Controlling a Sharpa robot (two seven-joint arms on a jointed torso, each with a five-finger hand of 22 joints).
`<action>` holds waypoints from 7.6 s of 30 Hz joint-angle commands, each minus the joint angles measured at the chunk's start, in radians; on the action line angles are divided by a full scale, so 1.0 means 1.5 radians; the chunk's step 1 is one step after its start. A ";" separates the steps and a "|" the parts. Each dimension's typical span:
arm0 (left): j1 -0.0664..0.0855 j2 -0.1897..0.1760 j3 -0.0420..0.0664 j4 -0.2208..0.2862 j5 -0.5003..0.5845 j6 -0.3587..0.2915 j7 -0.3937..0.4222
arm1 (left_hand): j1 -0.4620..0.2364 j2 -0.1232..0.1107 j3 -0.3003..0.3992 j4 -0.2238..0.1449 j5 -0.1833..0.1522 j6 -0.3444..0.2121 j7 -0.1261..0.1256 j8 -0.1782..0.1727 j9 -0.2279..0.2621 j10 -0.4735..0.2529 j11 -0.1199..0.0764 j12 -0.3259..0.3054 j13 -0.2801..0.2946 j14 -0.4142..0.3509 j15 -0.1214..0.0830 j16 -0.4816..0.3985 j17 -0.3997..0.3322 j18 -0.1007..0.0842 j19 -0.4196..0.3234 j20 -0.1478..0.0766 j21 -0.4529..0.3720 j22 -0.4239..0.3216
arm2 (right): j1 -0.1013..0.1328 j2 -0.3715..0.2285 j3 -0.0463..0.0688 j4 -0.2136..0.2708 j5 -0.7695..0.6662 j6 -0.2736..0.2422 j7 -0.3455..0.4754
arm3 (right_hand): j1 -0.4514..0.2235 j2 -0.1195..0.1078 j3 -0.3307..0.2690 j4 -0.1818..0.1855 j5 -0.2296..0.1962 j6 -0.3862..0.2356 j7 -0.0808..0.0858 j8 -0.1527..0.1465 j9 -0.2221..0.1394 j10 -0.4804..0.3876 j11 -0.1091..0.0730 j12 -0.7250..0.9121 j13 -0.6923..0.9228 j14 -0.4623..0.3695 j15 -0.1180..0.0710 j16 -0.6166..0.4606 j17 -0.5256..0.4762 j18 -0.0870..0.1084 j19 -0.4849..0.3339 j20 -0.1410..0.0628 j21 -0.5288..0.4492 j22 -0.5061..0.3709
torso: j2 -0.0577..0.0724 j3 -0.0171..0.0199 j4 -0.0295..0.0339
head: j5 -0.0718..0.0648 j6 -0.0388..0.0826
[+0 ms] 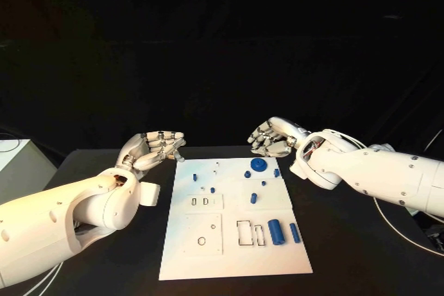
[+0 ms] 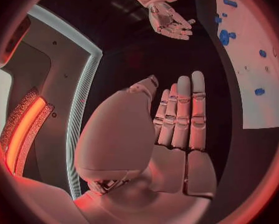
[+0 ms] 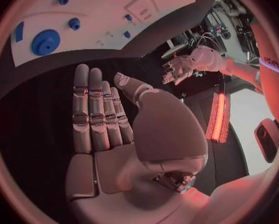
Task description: Assemble the parts on the task board
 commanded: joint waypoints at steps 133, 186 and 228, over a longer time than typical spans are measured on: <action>0.009 -0.029 0.005 0.068 -0.030 0.070 -0.037 | -0.029 -0.019 0.052 -0.007 -0.004 -0.012 0.004 0.001 0.025 0.000 0.005 -0.019 0.007 -0.009 0.001 0.116 0.044 0.007 -0.062 0.007 0.194 0.130 | -0.048 0.199 0.001 -0.147 -0.335 -0.051 -0.201 | 0.027 -0.015 0.122 0.016 0.009 0.038 -0.018 0.025 0.120 0.051 -0.022 -0.005 0.008 0.103 -0.026 0.601 0.573 -0.086 0.158 -0.018 0.672 0.781 | 0.064 -0.0144 0.0585 | -0.038 0.013; 0.014 -0.030 0.005 0.064 -0.030 0.074 -0.041 | -0.030 -0.019 0.052 -0.007 -0.004 -0.012 0.005 0.001 0.025 0.000 0.006 -0.019 0.007 -0.009 0.001 0.117 0.044 0.007 -0.063 0.007 0.196 0.132 | -0.055 0.210 0.002 -0.165 -0.397 -0.069 -0.230 | 0.021 -0.022 0.123 0.010 0.006 0.038 -0.018 0.025 0.125 0.052 -0.021 -0.006 0.009 0.102 -0.025 0.600 0.570 -0.086 0.157 -0.017 0.672 0.782 | 0.067 -0.0156 0.0592 | -0.039 0.014; 0.015 -0.034 0.005 0.061 -0.030 0.073 -0.044 | -0.029 -0.019 0.053 -0.008 -0.004 -0.013 0.005 0.001 0.026 0.000 0.006 -0.019 0.007 -0.010 0.001 0.118 0.043 0.007 -0.065 0.008 0.199 0.134 | -0.059 0.192 0.003 -0.158 -0.366 -0.095 -0.209 | 0.056 -0.024 -0.078 0.046 -0.008 -0.048 -0.014 -0.048 0.102 -0.165 0.015 -0.006 -0.002 0.058 0.003 0.459 0.408 -0.044 0.061 0.009 0.511 0.592 | 0.066 -0.0156 0.0545 | -0.037 0.014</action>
